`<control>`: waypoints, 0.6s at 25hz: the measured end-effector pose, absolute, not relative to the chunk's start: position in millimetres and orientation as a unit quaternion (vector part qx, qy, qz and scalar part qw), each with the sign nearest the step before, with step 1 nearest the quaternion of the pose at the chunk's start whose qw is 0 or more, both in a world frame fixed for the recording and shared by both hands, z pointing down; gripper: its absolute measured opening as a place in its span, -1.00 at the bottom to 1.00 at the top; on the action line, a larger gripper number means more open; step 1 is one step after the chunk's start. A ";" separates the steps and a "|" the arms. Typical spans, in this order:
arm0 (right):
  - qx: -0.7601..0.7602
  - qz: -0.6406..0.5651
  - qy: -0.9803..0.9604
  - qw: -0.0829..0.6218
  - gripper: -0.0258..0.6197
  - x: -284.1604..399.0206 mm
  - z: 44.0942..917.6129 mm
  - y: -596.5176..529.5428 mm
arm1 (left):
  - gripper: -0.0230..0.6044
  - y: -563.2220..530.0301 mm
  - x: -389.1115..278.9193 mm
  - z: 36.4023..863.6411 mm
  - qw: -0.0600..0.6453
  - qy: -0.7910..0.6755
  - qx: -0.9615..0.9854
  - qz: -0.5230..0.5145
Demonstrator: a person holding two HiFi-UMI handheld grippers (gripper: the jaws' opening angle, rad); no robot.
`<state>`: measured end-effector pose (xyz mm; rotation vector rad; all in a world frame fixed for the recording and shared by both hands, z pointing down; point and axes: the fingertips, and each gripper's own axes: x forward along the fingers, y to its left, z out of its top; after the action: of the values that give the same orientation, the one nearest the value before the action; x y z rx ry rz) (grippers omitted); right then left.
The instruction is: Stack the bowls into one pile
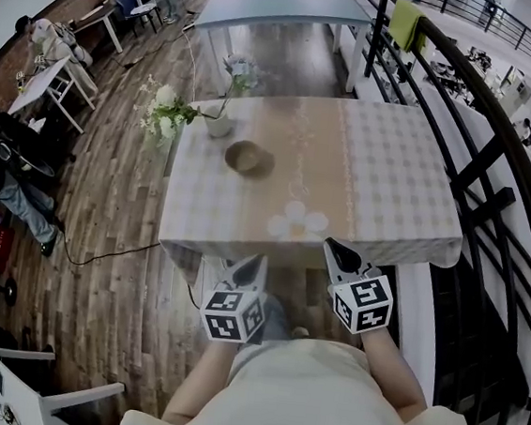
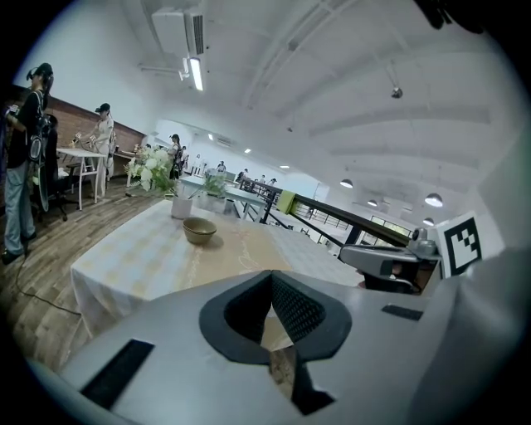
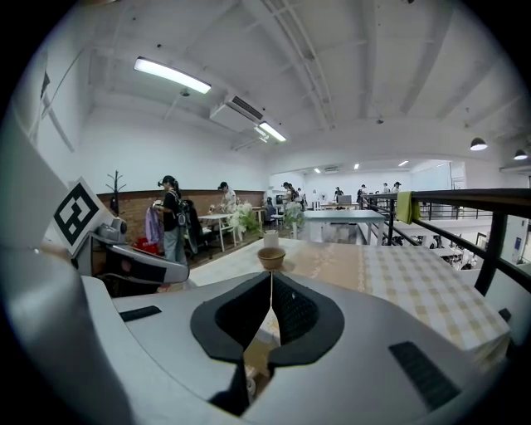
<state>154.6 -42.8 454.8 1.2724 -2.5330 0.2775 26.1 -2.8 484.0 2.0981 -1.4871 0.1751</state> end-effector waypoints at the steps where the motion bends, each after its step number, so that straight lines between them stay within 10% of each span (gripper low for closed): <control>1: 0.445 0.096 -0.879 0.144 -0.91 158.1 454.2 -39.3 | -0.91 0.1 28.9 484.0 0.278 -0.553 0.783 0.065; 15: 0.460 0.099 -0.872 0.135 -0.91 180.4 451.9 -18.4 | -0.91 13.7 49.7 486.2 0.280 -0.538 0.792 0.067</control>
<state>180.4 -18.4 451.9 1.3328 -2.5268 0.2871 49.7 13.7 486.2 2.1233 -1.4435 0.1786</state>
